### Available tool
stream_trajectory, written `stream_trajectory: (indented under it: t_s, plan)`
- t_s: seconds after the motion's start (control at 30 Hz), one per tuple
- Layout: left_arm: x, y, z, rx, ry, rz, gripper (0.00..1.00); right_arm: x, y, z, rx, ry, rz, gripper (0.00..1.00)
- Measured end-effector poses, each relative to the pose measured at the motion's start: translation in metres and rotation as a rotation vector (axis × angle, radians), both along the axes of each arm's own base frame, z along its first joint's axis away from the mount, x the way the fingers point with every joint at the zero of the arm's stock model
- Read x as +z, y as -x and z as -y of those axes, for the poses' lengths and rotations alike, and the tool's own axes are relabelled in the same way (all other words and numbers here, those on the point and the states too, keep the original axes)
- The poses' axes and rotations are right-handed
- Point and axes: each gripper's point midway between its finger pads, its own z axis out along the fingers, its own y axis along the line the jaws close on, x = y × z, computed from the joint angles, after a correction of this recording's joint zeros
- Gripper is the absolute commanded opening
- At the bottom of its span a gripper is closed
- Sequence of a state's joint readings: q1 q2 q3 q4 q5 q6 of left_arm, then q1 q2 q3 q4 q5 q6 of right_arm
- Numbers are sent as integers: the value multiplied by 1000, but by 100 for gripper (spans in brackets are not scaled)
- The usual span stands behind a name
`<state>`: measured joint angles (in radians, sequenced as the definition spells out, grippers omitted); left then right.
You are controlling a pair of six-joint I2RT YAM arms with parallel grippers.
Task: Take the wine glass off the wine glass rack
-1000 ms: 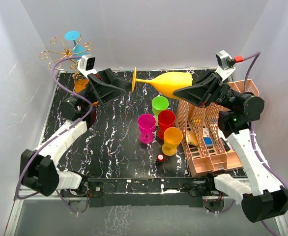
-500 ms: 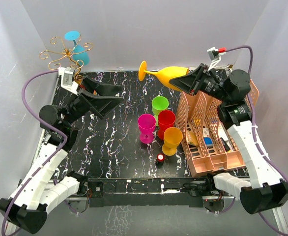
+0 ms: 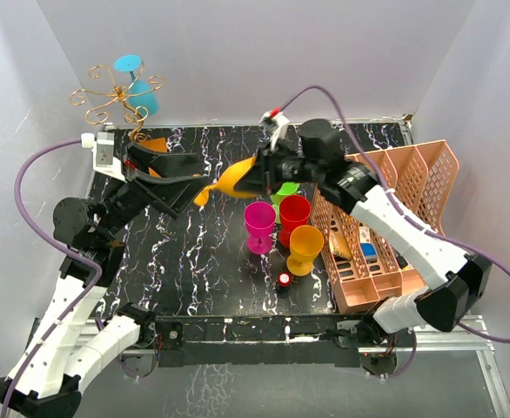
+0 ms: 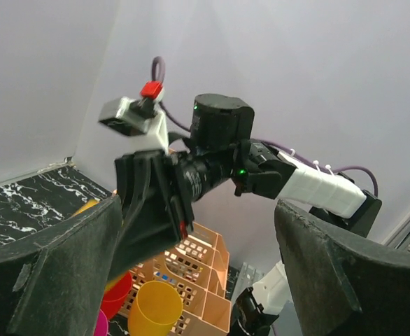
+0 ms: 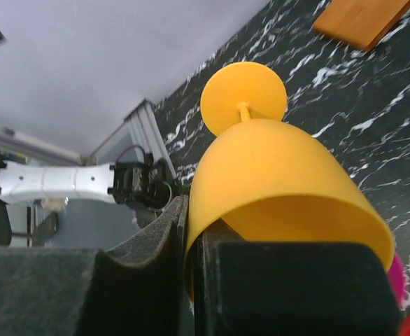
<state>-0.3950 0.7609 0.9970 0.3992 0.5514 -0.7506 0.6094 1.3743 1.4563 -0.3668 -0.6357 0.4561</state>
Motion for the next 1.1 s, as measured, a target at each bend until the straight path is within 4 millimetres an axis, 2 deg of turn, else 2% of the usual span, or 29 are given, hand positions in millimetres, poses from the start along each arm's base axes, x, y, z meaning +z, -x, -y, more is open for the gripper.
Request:
stream_trajectory:
  t_s: [0.17,0.4,0.6,0.8,0.97,1.1]
  plan:
    - [-1,6,-6,27,-15,14,89,-47,26,-43,73,166,-33,8]
    - [1,16,-20,107,-47,57,90,-114,39,-67,74,426,-68,8]
    - [-2,15,-28,170,-76,70,91,-150,48,-75,67,595,-83,8]
    - [-11,9,-30,200,-111,55,91,-180,41,-76,32,739,-98,8]
    - [-13,9,-32,209,-125,55,91,-195,37,-65,-6,822,-107,8]
    - [-12,12,-35,227,-131,64,91,-196,35,-63,-17,852,-111,8]
